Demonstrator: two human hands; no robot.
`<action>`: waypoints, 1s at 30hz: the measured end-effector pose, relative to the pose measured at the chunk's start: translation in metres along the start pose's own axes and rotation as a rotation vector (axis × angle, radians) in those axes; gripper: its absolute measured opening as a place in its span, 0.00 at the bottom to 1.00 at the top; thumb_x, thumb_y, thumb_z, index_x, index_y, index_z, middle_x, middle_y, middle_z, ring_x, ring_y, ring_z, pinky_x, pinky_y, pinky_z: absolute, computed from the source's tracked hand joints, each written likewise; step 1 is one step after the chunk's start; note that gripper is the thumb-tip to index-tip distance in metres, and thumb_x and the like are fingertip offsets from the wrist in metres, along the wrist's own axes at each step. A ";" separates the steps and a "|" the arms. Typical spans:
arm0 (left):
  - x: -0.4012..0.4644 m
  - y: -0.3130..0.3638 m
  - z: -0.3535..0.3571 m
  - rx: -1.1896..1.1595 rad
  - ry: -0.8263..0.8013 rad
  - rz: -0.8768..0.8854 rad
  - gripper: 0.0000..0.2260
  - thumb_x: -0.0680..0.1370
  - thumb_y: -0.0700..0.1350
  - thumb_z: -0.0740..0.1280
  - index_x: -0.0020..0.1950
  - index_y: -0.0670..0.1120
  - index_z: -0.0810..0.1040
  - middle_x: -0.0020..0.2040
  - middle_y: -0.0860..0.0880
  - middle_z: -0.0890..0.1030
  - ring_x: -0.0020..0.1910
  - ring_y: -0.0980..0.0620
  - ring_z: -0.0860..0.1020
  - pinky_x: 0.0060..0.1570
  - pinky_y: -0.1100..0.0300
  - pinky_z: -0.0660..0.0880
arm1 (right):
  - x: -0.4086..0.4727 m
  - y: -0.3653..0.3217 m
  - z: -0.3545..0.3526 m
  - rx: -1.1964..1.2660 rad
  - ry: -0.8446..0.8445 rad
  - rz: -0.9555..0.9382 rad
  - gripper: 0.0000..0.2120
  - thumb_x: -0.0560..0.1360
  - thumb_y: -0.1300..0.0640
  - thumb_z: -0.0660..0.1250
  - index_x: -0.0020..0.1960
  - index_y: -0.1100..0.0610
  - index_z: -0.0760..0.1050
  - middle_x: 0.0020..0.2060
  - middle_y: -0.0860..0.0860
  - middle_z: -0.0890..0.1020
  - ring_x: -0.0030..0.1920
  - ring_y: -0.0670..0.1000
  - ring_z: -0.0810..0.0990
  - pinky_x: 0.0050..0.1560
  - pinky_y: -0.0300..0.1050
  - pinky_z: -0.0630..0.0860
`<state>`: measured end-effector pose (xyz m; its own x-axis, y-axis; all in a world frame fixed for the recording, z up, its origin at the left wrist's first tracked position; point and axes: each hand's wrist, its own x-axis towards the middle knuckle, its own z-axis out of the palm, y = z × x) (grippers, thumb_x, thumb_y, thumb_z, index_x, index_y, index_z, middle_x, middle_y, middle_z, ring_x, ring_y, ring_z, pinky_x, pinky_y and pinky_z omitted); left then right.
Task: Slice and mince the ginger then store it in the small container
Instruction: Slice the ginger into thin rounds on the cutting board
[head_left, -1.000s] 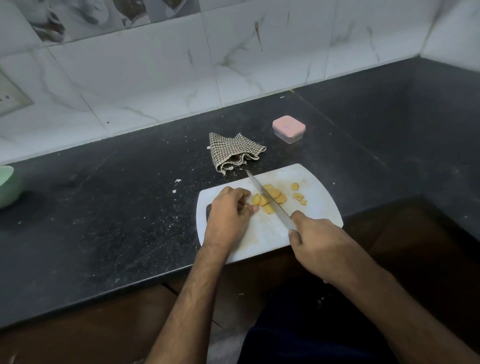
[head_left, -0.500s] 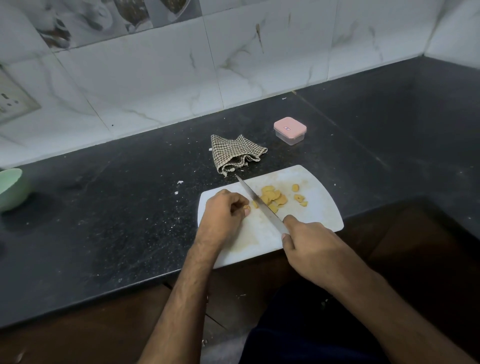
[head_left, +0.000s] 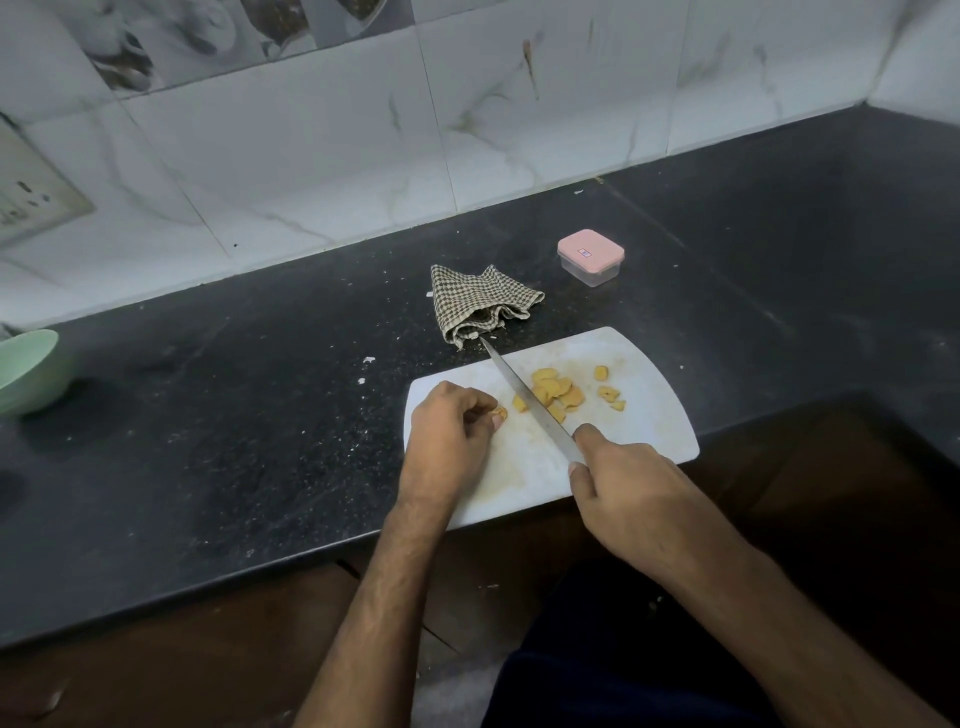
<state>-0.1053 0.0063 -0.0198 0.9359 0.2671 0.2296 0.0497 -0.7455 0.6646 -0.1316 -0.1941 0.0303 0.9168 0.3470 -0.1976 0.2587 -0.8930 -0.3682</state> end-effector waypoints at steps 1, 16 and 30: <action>-0.001 0.000 0.000 -0.010 0.015 -0.005 0.05 0.77 0.46 0.75 0.52 0.48 0.86 0.48 0.55 0.79 0.45 0.59 0.79 0.50 0.63 0.78 | -0.002 -0.001 0.001 0.001 0.014 -0.013 0.12 0.84 0.48 0.53 0.66 0.49 0.64 0.46 0.47 0.77 0.46 0.49 0.80 0.49 0.49 0.81; 0.003 0.003 0.006 -0.002 -0.018 -0.087 0.04 0.78 0.42 0.73 0.45 0.48 0.81 0.46 0.55 0.75 0.44 0.57 0.76 0.48 0.64 0.73 | -0.010 -0.017 0.001 -0.161 0.051 -0.068 0.12 0.84 0.49 0.55 0.66 0.50 0.64 0.49 0.49 0.79 0.49 0.51 0.81 0.49 0.47 0.81; 0.008 0.014 -0.002 -0.113 -0.059 -0.232 0.12 0.77 0.38 0.74 0.36 0.51 0.81 0.34 0.57 0.80 0.33 0.63 0.76 0.31 0.76 0.69 | -0.006 -0.029 -0.008 -0.244 -0.148 -0.006 0.20 0.81 0.56 0.61 0.70 0.48 0.59 0.51 0.50 0.75 0.52 0.52 0.78 0.53 0.49 0.79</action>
<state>-0.0982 -0.0008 -0.0075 0.9228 0.3846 0.0225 0.2290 -0.5944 0.7708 -0.1419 -0.1723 0.0496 0.8652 0.3746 -0.3333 0.3461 -0.9271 -0.1436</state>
